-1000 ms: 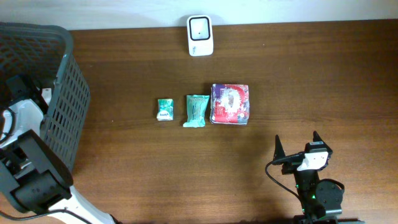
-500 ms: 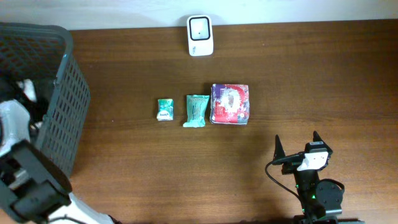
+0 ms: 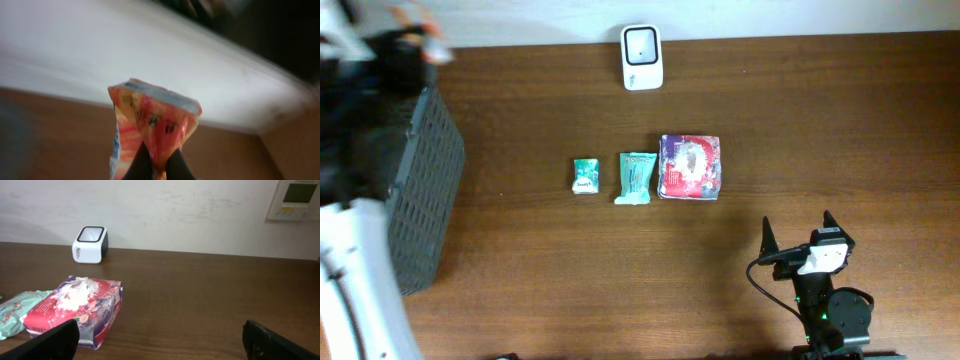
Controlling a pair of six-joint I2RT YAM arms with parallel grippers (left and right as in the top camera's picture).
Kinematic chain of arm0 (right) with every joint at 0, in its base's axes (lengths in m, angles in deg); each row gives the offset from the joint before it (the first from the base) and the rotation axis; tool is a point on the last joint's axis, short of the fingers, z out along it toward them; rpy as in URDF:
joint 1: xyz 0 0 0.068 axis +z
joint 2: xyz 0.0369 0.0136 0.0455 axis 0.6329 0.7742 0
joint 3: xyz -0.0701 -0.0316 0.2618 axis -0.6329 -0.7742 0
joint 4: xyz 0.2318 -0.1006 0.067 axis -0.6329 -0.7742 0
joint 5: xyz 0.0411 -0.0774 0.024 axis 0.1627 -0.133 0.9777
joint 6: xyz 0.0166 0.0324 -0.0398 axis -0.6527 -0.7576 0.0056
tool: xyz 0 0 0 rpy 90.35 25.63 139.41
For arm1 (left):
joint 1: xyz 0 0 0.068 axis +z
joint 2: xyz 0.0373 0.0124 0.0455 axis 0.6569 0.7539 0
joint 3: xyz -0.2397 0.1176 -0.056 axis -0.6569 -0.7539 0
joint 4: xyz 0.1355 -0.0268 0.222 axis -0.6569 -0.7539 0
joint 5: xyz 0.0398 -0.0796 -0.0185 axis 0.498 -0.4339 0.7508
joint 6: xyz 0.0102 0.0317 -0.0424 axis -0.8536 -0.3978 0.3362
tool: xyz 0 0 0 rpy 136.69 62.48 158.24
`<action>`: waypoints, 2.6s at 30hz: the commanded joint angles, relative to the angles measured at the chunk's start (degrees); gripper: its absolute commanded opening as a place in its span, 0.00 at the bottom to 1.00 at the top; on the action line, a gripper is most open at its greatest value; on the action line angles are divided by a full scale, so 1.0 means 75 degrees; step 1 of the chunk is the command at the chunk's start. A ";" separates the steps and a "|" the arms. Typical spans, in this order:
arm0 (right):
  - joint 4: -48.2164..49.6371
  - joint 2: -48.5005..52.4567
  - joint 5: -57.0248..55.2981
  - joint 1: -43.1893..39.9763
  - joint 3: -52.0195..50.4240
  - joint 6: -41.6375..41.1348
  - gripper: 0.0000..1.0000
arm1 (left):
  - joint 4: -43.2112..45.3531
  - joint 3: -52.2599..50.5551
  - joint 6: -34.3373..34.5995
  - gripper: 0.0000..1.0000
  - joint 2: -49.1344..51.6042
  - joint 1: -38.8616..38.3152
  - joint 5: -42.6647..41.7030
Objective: Scan the item barcode
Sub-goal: 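Lift the orange packet out and place it above the small green packet, then move the left gripper back into the basket toward the white tube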
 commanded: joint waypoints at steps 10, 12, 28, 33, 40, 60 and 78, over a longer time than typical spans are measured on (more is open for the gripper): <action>-0.0032 -0.0044 -0.0067 -0.0035 -0.0055 0.0026 0.99 | -0.2352 -0.0076 -0.0175 0.00 0.2926 -0.4153 0.3340; -0.0032 -0.0044 -0.0064 -0.0035 -0.0055 0.0026 0.99 | -0.2104 -0.0076 0.0321 0.00 0.3427 -0.4301 0.3602; -0.0032 -0.0044 -0.0067 -0.0035 -0.0055 0.0026 0.99 | -0.0239 -0.0064 0.0632 0.32 0.5866 -0.4380 0.4500; -0.0032 -0.0044 -0.0067 -0.0035 -0.0055 0.0026 0.99 | -0.1061 0.1207 0.0399 0.79 0.5485 -0.4258 0.4386; -0.0032 -0.0044 -0.0064 -0.0035 -0.0055 0.0026 0.99 | -0.3185 0.3593 -0.1236 0.80 0.3960 -0.3870 0.4596; -0.0032 -0.0044 -0.0064 -0.0035 -0.0055 0.0026 0.99 | -0.3474 0.1880 -0.3206 0.78 0.3013 0.2116 0.6761; -0.0032 -0.0044 -0.0064 -0.0035 -0.0055 0.0026 0.99 | -0.3526 0.0944 -0.4406 0.73 0.4625 0.3669 0.6079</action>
